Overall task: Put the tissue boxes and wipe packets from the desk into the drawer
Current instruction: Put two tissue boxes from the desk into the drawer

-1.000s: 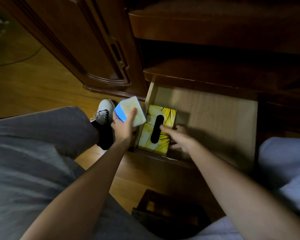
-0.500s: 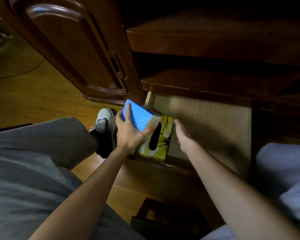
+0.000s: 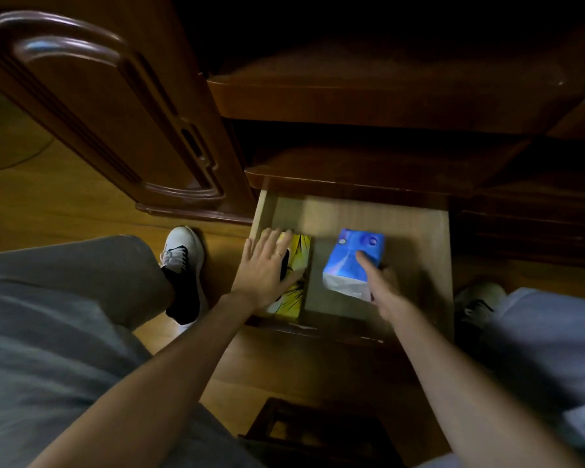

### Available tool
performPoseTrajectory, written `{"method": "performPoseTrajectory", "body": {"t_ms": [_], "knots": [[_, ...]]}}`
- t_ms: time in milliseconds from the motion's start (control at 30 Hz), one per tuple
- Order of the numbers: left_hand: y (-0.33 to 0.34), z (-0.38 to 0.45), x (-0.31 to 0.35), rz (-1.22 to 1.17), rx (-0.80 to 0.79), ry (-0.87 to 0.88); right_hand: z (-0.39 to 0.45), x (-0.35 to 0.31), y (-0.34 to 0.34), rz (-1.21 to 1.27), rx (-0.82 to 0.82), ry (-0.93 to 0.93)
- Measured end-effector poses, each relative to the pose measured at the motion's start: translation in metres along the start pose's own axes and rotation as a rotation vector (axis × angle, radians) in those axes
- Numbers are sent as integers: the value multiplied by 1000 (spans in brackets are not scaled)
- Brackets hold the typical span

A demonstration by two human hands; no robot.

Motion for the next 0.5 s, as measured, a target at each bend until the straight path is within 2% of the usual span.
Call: {"method": "performPoseTrajectory", "body": {"t_ms": [67,133,167,400,500], "knots": [[24,-4,-4,180,-172,74,3,14,-7,-117,38,25],[43,-10,-11,214,-310,54,2,23,0,-187,-16,34],[47,-11,-13,196,-329,31,0,25,5,-210,-35,41],[37,-7,-10,150,-282,42,-6,-9,27,-226,24,26],[23,-16,-12,167,-166,41,-8,-33,22,-122,48,48]]}}
Point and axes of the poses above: each hand's wrist, its own z-axis towards the middle knuckle, its own y-axis out of the palm, x = y × z, the point moved 6 cm from there along z, towards the middle knuckle, and after that the axes turned 14 degrees about -z, right-handed, at the moved point
